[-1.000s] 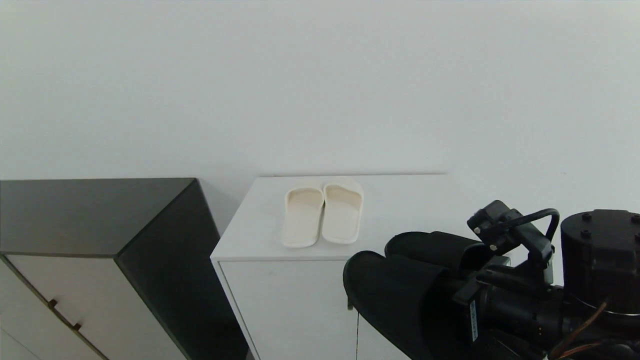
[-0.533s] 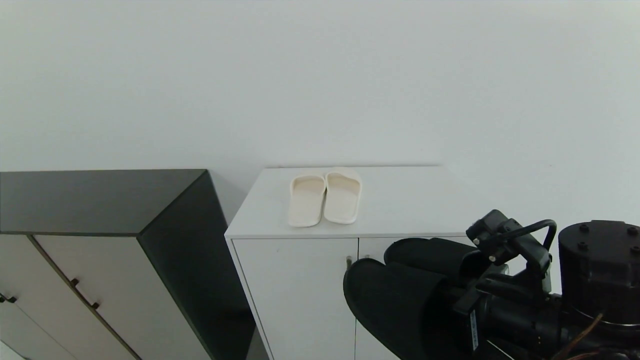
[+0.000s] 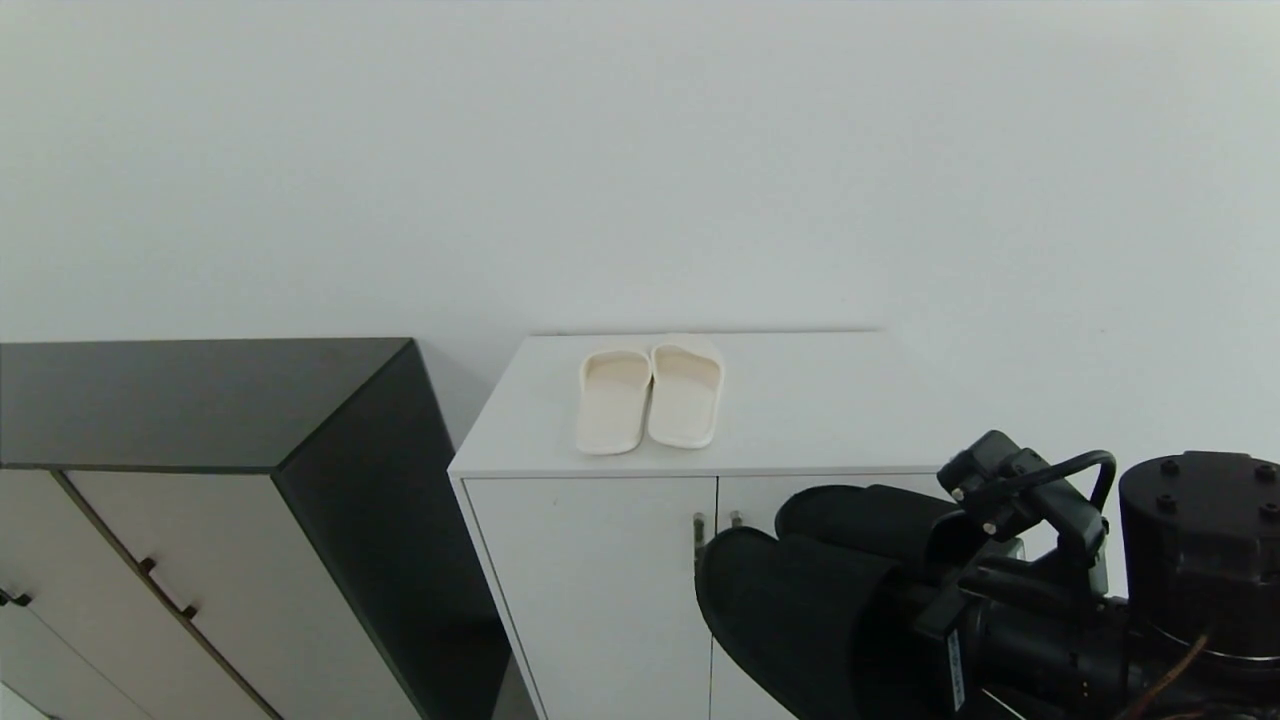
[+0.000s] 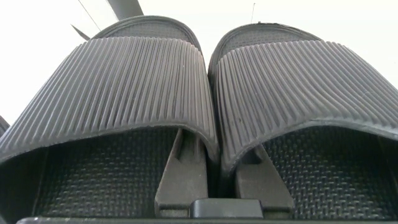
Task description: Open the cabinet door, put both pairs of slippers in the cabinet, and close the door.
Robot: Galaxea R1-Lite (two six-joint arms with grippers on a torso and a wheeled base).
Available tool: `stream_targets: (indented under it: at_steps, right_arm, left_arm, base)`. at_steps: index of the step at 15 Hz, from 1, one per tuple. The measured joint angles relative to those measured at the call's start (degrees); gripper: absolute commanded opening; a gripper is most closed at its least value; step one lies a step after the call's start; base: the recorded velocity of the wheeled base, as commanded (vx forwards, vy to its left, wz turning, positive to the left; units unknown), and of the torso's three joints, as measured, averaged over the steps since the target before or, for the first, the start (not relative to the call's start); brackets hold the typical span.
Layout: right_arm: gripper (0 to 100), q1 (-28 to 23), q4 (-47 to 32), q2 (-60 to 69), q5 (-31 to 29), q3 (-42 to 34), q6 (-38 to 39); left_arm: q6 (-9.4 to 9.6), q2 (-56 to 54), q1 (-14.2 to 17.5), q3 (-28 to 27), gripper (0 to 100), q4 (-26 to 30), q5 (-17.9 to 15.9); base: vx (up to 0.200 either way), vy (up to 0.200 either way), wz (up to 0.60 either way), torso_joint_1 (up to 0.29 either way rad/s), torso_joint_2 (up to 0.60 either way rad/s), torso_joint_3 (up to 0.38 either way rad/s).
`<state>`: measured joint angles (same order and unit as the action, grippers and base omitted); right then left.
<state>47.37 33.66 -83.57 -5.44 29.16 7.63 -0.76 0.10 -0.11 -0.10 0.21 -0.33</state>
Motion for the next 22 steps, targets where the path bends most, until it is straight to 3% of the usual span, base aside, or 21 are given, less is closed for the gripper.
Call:
stream_targets:
  at_steps: [22]
  right_arm:
    - [0,0.23,-0.05,-0.44,0.24,-1.79,-1.29]
  left_arm:
    - [0.32,0.0,0.04,0.1,0,-0.02,0.15]
  base:
    - [0.0,0.0,0.0,-0.187,0.48,0.297]
